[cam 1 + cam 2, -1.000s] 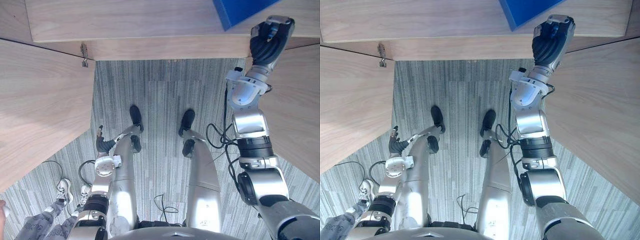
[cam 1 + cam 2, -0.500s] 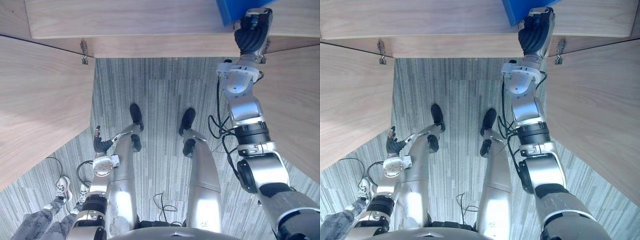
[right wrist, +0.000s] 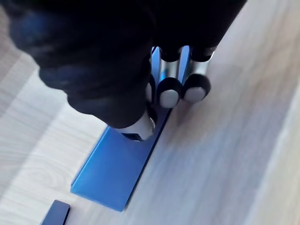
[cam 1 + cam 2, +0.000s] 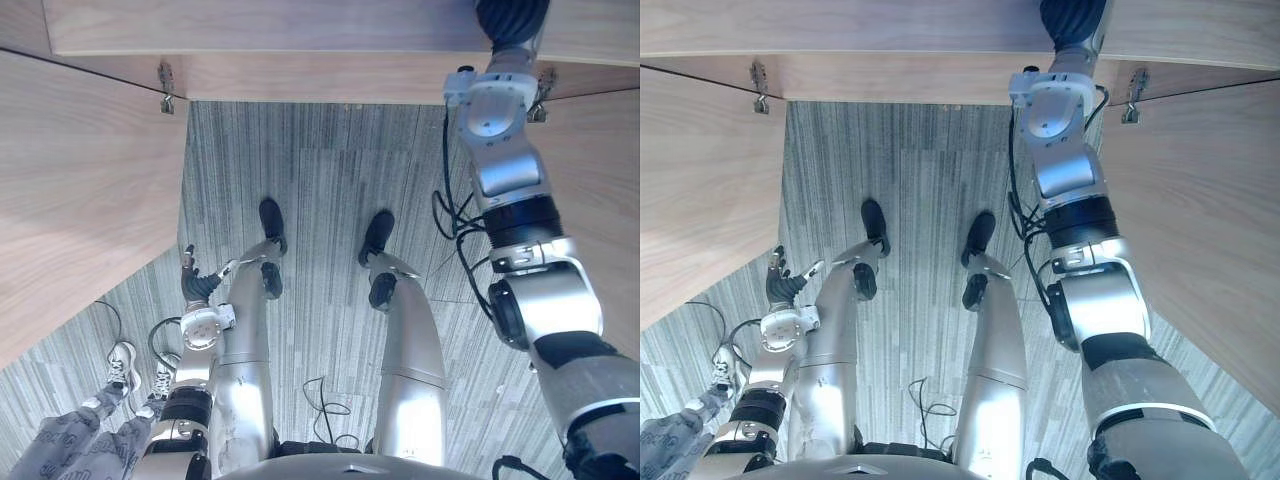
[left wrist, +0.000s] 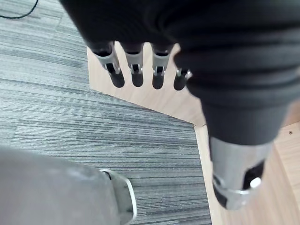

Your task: Walk over to the cabinet, pick up the folder, carry it to the office cabinet, place the folder inside the office cabinet, then close the office cabinet door

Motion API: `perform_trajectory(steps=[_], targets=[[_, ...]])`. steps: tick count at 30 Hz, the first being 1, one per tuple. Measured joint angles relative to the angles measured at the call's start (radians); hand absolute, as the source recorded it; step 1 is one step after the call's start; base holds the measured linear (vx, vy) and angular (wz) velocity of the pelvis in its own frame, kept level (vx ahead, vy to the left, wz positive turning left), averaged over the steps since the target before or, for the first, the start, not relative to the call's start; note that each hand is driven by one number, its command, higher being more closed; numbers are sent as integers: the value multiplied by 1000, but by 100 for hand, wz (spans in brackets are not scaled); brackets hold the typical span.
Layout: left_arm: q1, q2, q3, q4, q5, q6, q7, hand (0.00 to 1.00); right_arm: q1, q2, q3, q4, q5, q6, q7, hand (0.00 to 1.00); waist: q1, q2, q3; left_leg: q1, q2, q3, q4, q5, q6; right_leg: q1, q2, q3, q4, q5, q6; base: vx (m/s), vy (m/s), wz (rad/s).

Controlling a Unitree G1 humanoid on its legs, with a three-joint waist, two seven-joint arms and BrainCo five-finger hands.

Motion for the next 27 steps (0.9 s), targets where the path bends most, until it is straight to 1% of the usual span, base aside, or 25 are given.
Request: perform_trajectory(steps=[5, 7, 9, 10, 14, 16, 19, 20, 24, 27], targets=[[-2, 10, 0, -3, -18, -8, 0, 0, -76, -21, 38, 78, 29, -5, 3, 100, 0, 0, 0, -18, -2, -8, 7, 4, -4, -22, -5, -3, 20, -14, 0, -17, -34, 6], [-2, 17, 0, -10, -28, -9, 2, 0, -135, -58, 83, 129, 27, -15, 22, 100, 0, 1, 1, -32, -1, -10, 3, 14, -3, -39, -5, -5, 25, -15, 2, -17, -36, 2], [-2, 17, 0, -10, -28, -9, 3, 0, -165, -70, 98, 174, 26, -13, 28, 100, -1, 1, 1, -33, -1, -15, 3, 16, -5, -39, -5, -8, 30, -17, -1, -9, -35, 4], [-2, 17, -1, -10, -28, -10, 4, 0, -191, -79, 117, 199, 26, -6, 34, 100, -1, 1, 1, -33, -1, -16, 1, 17, -6, -39, -5, -10, 29, -14, -9, -4, -34, 3], [-2, 17, -3, -10, -28, -9, 9, 0, -285, -84, 149, 292, 19, 27, 41, 100, -1, 1, 1, -33, -3, -16, -13, 24, -7, -40, -7, -14, 25, -10, -15, 3, -12, 2], [-2, 17, -4, -10, -27, -9, 10, 0, -298, -84, 171, 309, -10, 32, 39, 100, -2, 1, 1, -32, -3, -16, -15, 25, -8, -39, -7, -15, 25, -9, -16, 0, 0, 0], [-2, 18, -11, -9, -26, -9, 20, 0, -312, -86, 196, 329, -16, 34, 39, 100, -3, 1, 1, -30, -3, -14, -19, 30, -9, -39, -7, -15, 25, -5, -18, 0, 0, 0], [-2, 17, -15, -8, -26, -8, 20, 0, -328, -87, 208, 344, -18, 49, 39, 100, -3, 1, 1, -25, -4, -14, -27, 35, -9, -37, -7, -16, 22, -3, -20, -19, -23, 4], [-2, 16, -28, -1, -25, -7, 20, 0, -336, -87, 209, 349, -17, 61, 42, 100, -2, 1, 1, -12, -11, -14, -58, 59, -9, -34, -10, -19, 10, 4, -25, -26, -27, 7], [-2, 15, -29, -2, -26, -8, 20, 0, -336, -92, 208, 336, -13, 61, 42, 100, -3, 1, 1, -12, -10, -16, -48, 63, -11, -32, -10, -21, 15, 6, -29, -9, -10, 1]])
